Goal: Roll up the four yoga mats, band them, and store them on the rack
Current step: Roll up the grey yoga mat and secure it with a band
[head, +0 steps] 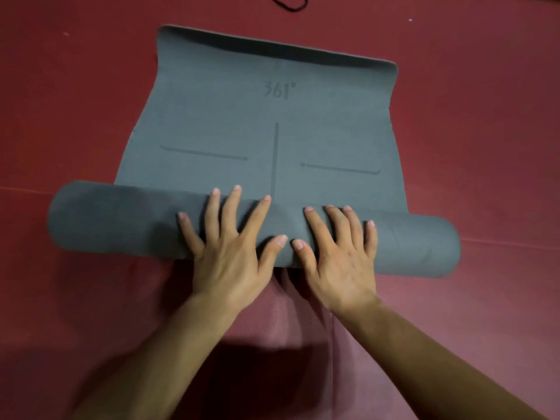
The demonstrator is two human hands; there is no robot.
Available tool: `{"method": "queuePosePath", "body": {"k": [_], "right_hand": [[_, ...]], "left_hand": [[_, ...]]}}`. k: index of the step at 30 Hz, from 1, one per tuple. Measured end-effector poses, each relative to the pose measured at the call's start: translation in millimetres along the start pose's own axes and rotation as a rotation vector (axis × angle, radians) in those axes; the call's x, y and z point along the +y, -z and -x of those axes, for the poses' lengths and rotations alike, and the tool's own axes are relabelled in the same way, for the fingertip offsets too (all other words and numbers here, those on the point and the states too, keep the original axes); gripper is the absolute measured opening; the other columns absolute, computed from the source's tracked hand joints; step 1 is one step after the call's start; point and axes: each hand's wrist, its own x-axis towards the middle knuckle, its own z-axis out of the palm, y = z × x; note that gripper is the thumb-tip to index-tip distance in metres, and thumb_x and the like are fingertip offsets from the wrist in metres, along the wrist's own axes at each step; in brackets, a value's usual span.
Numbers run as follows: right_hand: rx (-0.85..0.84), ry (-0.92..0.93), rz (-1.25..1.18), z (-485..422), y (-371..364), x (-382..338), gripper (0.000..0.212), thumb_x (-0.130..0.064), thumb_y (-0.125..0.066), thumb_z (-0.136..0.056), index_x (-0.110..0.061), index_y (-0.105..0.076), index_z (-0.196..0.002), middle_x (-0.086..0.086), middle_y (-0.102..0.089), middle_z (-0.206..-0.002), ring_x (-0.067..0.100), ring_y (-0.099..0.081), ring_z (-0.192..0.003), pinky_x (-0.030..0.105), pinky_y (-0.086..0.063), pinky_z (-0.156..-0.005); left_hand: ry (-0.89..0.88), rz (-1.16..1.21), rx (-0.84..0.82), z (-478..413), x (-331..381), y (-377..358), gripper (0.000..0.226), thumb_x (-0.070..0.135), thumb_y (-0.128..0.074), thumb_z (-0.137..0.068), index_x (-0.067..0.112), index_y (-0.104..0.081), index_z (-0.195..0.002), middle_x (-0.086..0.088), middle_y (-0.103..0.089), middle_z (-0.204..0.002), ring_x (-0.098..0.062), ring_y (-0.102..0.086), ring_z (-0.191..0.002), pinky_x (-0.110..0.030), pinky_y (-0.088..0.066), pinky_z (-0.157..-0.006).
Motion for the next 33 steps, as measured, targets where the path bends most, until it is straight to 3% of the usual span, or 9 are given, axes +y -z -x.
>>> {"method": "queuePosePath", "body": {"k": [3,8,12,17,20,25,29,33], "right_hand": [[0.024,0.016,0.019,-15,-2,2,0.061,-0.061,-0.032,-0.101,-0.029,-0.050,-0.149,0.008,-0.051,-0.149,0.035,-0.037,-0.146,0.055,-0.012,-0.121],[0.036,0.003,-0.070,-11,-3,2,0.062,-0.061,-0.034,-0.101,-0.035,-0.029,-0.157,0.010,-0.029,-0.162,0.033,-0.017,-0.154,0.055,-0.002,-0.123],[0.051,0.075,-0.004,-14,-8,6,0.062,-0.060,-0.037,-0.100,-0.029,-0.046,-0.152,0.012,-0.039,-0.159,0.035,-0.025,-0.151,0.056,-0.008,-0.121],[0.098,0.086,-0.001,-51,-9,11,0.058,-0.058,-0.037,-0.101,-0.026,-0.055,-0.146,0.012,-0.051,-0.150,0.037,-0.040,-0.145,0.056,-0.018,-0.120],[0.093,0.090,-0.015,-68,-7,11,0.058,-0.058,-0.037,-0.101,-0.026,-0.055,-0.146,0.013,-0.052,-0.150,0.037,-0.041,-0.144,0.056,-0.018,-0.120],[0.041,0.012,-0.085,-79,5,15,0.067,-0.070,-0.035,-0.098,-0.031,-0.044,-0.152,0.009,-0.037,-0.159,0.034,-0.025,-0.151,0.050,0.000,-0.122],[-0.087,0.000,-0.061,-87,8,13,0.066,-0.064,-0.034,-0.098,-0.029,-0.048,-0.151,0.010,-0.041,-0.159,0.036,-0.025,-0.151,0.061,-0.011,-0.121],[-0.049,0.010,-0.017,-120,4,17,0.062,-0.060,-0.034,-0.100,-0.025,-0.055,-0.147,0.012,-0.051,-0.150,0.038,-0.038,-0.145,0.058,-0.017,-0.120]], "left_hand": [[-0.051,-0.043,-0.010,8,-2,-9,0.065,0.061,-0.040,-0.089,0.038,-0.042,-0.150,-0.007,-0.031,-0.162,-0.036,-0.017,-0.152,-0.077,-0.005,-0.111],[-0.036,-0.052,-0.045,-17,-2,-8,0.063,0.060,-0.037,-0.090,0.040,-0.045,-0.148,-0.004,-0.036,-0.158,-0.034,-0.020,-0.150,-0.076,-0.003,-0.111],[-0.030,-0.084,-0.032,-43,-1,-4,0.062,0.062,-0.033,-0.091,0.038,-0.049,-0.146,-0.003,-0.043,-0.154,-0.032,-0.027,-0.148,-0.074,-0.006,-0.112],[-0.045,-0.028,0.072,-37,3,-15,0.064,0.058,-0.041,-0.091,0.033,-0.044,-0.150,-0.012,-0.032,-0.161,-0.037,-0.023,-0.150,-0.074,-0.007,-0.112],[-0.082,-0.087,0.035,-47,2,-17,0.062,0.056,-0.041,-0.090,0.035,-0.046,-0.148,-0.010,-0.035,-0.159,-0.038,-0.026,-0.148,-0.076,-0.012,-0.111],[-0.015,-0.085,-0.125,-96,9,1,0.060,0.059,-0.032,-0.093,0.040,-0.043,-0.149,-0.003,-0.038,-0.158,-0.031,-0.025,-0.149,-0.071,-0.005,-0.115],[0.000,-0.082,-0.213,-113,6,14,0.063,0.063,-0.022,-0.095,0.044,-0.026,-0.155,-0.002,-0.023,-0.165,-0.025,-0.011,-0.154,-0.068,0.000,-0.118],[-0.146,-0.135,-0.206,-117,-5,12,0.064,0.061,-0.032,-0.094,0.039,-0.033,-0.154,-0.008,-0.029,-0.162,-0.031,-0.020,-0.152,-0.075,-0.011,-0.113]]}}
